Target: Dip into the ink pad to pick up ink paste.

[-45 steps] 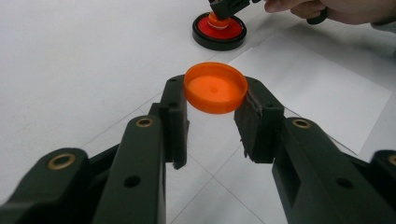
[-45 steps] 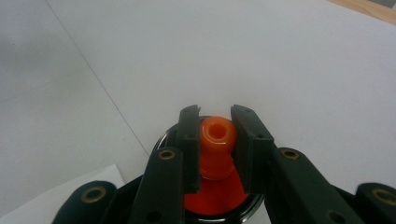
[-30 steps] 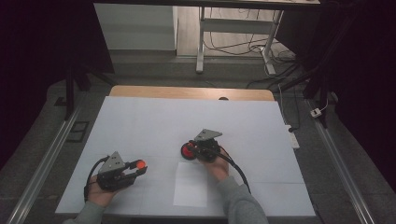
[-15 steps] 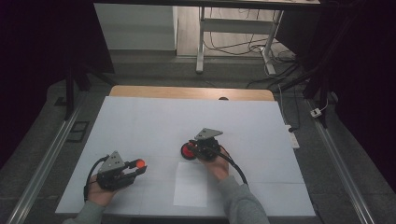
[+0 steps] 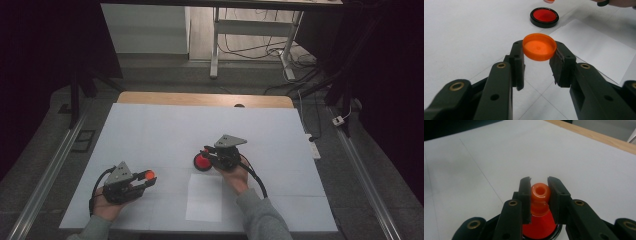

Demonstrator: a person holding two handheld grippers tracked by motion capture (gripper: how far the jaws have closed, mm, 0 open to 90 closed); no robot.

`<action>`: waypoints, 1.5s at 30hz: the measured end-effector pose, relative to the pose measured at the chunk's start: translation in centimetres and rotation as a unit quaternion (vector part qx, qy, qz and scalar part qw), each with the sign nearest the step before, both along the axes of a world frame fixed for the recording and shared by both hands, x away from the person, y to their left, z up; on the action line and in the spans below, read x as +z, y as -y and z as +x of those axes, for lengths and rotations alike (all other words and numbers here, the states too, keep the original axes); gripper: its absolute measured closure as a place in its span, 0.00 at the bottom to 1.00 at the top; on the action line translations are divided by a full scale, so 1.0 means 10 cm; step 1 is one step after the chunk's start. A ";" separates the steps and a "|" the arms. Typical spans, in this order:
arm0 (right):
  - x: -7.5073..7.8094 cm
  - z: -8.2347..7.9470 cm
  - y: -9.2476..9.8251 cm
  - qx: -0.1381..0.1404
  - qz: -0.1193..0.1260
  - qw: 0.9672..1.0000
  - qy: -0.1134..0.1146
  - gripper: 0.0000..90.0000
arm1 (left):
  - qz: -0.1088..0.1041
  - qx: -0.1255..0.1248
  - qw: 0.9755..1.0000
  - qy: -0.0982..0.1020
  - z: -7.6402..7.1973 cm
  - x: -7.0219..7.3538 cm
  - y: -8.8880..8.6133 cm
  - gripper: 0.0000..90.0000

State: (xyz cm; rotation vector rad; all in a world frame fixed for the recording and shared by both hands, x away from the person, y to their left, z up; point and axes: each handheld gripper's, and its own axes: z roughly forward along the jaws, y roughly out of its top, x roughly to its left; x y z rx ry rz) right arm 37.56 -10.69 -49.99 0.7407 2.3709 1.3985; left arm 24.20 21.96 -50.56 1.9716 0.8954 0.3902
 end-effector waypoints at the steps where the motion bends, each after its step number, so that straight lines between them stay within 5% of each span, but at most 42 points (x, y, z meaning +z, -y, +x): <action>1: 0.01 0.00 0.01 -0.002 0.003 1.000 -0.001 0.80 | 0.000 0.001 1.000 0.000 0.00 0.00 0.00 0.72; 28: 0.17 -0.23 0.34 0.005 0.032 0.999 0.008 0.80 | -0.001 0.004 1.000 0.000 0.00 0.00 -0.01 0.72; 45: 0.13 -0.43 0.44 0.031 0.039 0.999 0.008 0.80 | -0.003 0.004 1.000 0.005 -0.01 0.01 -0.02 0.72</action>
